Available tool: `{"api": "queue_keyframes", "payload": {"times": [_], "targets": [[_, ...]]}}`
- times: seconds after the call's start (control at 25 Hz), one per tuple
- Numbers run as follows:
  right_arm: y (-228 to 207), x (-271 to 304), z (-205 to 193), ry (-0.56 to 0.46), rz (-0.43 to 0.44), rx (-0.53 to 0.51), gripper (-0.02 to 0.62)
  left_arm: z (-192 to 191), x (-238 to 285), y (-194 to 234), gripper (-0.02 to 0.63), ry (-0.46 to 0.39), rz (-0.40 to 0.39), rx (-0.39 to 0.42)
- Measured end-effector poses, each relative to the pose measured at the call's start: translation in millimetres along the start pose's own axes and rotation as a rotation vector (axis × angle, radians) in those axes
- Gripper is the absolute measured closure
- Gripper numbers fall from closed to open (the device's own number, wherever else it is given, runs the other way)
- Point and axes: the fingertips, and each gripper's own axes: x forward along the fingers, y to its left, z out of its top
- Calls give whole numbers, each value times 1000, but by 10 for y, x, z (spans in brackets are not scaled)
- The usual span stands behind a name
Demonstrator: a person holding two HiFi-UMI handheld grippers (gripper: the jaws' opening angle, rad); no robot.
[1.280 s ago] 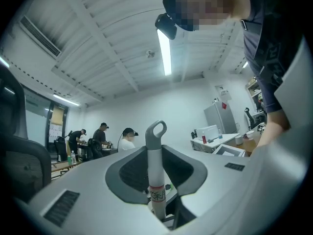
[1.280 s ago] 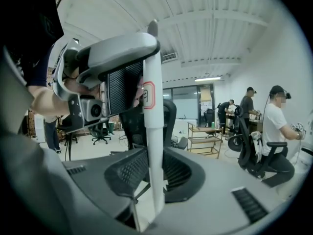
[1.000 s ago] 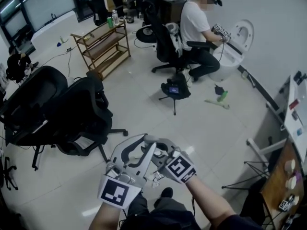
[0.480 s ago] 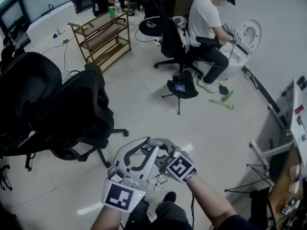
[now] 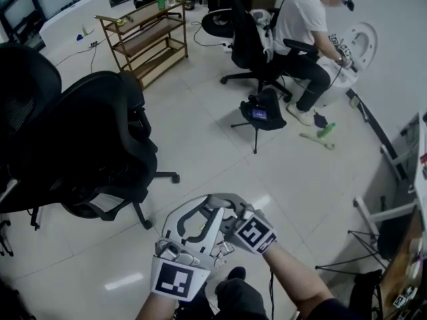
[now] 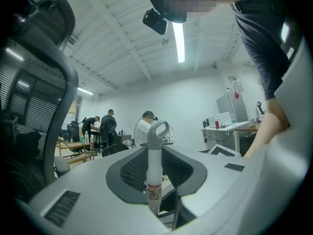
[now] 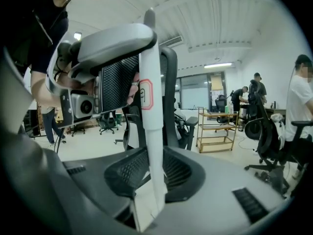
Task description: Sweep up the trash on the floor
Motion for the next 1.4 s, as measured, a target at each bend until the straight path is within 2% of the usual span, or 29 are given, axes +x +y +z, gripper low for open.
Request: {"api": "queue_keyframes", "payload": {"times": [0.24, 0.4, 0.56, 0.68, 0.96, 1.2, 1.4], "targets": [[-37, -85, -21, 14, 18, 0, 492, 1, 70, -63, 520, 1, -10, -40], [23, -227, -134, 54, 46, 22, 492, -78, 79, -266, 505, 37, -42, -168], [32, -337, -211, 106, 45, 42, 492, -103, 152, -427, 502, 84, -62, -195], [66, -434, -262, 130, 41, 37, 492, -84, 157, -549, 495, 85, -67, -248], [151, -752, -401, 193, 41, 45, 492, -112, 165, -978, 490, 153, -73, -294], [334, -1090, -587, 248, 43, 69, 492, -132, 123, -1419, 483, 197, -150, -358], [436, -1308, -675, 263, 18, 84, 492, -138, 102, -1721, 480, 225, -196, -369]]}}
